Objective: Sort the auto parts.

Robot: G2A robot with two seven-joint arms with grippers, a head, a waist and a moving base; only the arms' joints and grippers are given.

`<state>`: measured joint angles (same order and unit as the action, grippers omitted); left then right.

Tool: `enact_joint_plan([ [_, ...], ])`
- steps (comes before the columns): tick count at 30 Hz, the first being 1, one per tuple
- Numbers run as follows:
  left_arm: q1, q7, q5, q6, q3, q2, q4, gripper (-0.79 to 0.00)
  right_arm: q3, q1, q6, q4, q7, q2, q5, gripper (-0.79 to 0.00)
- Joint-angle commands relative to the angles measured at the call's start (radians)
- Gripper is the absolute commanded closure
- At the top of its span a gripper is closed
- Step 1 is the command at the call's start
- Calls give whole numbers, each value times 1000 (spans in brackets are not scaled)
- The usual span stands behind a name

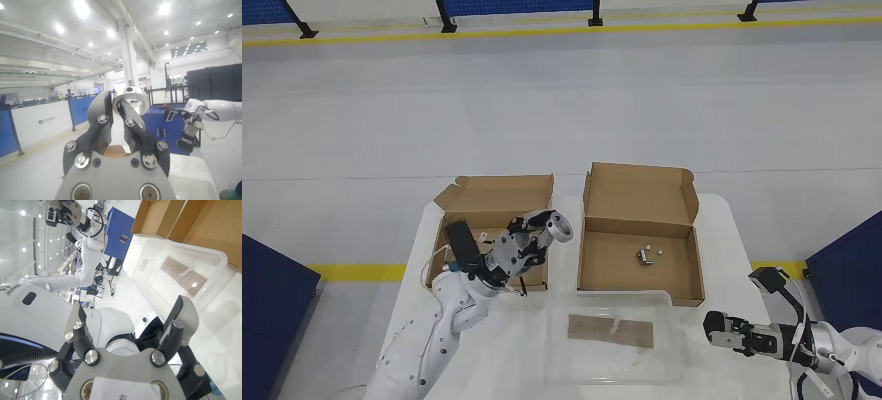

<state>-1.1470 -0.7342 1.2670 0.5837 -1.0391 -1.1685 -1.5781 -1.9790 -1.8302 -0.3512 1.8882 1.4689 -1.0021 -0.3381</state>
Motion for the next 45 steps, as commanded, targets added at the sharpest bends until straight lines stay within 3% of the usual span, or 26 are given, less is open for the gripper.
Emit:
enact_joint_plan([
  [1,-10,23,-9,-3,-13,1,7,0,0,0,0,0,0,0,0,-785],
  [14,-18,47,-24,3,-27,1,15,0,0,0,0,0,0,0,0,-785],
  [20,-27,224,1,-29,-90,13,-3,0,0,0,0,0,0,0,0,-785],
  [28,-88,542,-13,-45,-188,36,-42,0,0,0,0,0,0,0,0,-785],
  [38,-89,550,-13,-48,-187,35,-44,0,0,0,0,0,0,0,0,-785],
  [41,-72,660,-35,-87,-192,34,-40,0,0,0,0,0,0,0,0,-785],
  [45,-32,885,-83,-155,-192,30,-37,0,0,0,0,0,0,0,0,-785],
])
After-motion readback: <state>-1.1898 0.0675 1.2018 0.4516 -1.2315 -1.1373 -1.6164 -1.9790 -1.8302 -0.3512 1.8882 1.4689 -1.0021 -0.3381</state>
